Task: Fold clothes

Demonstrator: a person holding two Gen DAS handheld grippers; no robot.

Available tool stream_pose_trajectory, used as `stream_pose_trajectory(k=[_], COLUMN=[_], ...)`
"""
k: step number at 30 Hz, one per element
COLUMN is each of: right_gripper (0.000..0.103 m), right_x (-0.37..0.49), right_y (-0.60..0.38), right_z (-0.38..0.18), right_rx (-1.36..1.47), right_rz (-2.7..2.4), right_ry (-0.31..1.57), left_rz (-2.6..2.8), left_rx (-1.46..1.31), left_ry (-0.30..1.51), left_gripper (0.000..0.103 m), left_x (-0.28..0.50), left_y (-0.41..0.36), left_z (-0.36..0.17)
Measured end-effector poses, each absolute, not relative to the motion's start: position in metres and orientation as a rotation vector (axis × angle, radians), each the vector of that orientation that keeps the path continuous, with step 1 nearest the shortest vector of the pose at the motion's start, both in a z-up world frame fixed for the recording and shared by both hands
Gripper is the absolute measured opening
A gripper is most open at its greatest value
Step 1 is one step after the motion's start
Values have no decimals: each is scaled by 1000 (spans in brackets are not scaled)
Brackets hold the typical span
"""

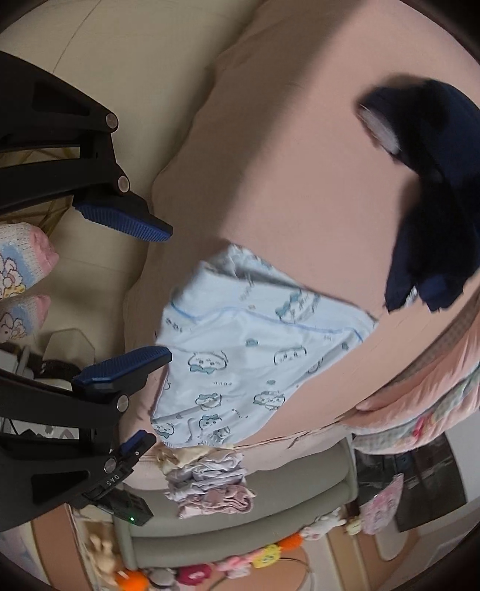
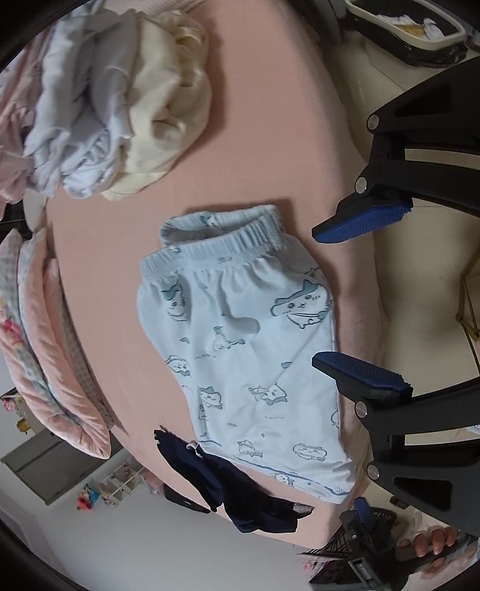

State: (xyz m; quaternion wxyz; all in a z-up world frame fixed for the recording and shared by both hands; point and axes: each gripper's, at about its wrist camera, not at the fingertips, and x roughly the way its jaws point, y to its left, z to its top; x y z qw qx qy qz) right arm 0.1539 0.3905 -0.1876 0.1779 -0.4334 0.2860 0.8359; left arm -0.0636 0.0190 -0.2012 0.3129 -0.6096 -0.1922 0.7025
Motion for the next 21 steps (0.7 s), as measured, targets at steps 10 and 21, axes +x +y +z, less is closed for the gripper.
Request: stream_pose_trajectory(k=[10, 21], right_gripper=[61, 61], right_x=[151, 147], right_y=[391, 400], right_z=[-203, -210], right_rx=[-1244, -1160], right_rz=[2330, 2337], right_ry=[979, 1122], left_rz=[1805, 1756], left_rx=[-1609, -1579], left_ry=[-455, -612], left_gripper=[57, 57], left_x=[-68, -83], left_y=[45, 50], left_z=[-215, -220])
